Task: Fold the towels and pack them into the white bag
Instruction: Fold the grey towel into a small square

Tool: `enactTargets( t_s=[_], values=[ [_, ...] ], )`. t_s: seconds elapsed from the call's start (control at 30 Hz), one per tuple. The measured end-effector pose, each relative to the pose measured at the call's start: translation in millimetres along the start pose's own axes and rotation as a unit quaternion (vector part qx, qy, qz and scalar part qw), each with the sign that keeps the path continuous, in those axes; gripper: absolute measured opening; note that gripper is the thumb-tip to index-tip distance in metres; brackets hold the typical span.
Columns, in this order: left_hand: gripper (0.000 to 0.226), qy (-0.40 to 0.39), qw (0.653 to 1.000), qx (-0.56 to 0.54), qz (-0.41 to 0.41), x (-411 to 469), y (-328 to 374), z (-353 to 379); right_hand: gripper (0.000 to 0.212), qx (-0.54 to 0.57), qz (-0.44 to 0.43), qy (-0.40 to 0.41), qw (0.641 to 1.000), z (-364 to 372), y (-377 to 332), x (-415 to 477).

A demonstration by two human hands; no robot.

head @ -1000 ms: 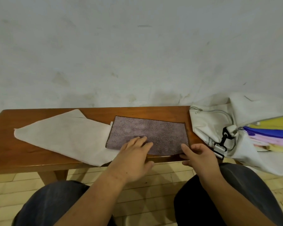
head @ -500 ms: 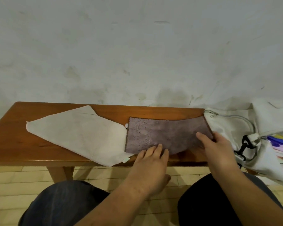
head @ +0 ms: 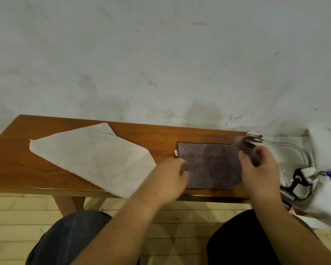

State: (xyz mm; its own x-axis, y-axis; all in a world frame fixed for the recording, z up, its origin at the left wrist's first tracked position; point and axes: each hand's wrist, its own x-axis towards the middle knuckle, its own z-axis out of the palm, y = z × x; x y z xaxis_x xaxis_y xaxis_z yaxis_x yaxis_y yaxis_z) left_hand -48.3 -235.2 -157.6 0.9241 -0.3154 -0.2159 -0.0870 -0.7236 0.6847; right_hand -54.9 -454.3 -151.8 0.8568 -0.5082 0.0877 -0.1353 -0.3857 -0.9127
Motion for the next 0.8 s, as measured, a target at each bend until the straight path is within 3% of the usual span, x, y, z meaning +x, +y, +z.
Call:
enactTargets(
  t_s=[0.1,0.2,0.27,0.53,0.8],
  values=[
    [0.033,0.013,0.996,-0.054,-0.073,3.8,-18.8,-11.9,0.014,-0.070,-0.086,-0.145,0.983,13.4,-4.8,-19.2],
    [0.032,0.026,0.990,-0.082,-0.113,7.2,-25.7,-11.0,0.021,-0.185,-0.164,-0.299,0.922,29.1,5.0,-29.4],
    [0.028,0.035,0.988,-0.093,-0.122,9.7,-26.4,-7.9,0.020,-0.236,-0.193,-0.340,0.890,38.1,12.3,-29.9],
    [0.036,0.052,0.990,-0.065,-0.116,17.2,-16.4,3.2,0.023,-0.261,-0.254,-0.328,0.872,42.7,33.0,-28.9],
    [0.036,0.106,0.981,-0.086,-0.136,27.5,-8.6,8.9,0.018,-0.178,-0.220,-0.266,0.921,39.9,30.5,-28.3]
  ],
)
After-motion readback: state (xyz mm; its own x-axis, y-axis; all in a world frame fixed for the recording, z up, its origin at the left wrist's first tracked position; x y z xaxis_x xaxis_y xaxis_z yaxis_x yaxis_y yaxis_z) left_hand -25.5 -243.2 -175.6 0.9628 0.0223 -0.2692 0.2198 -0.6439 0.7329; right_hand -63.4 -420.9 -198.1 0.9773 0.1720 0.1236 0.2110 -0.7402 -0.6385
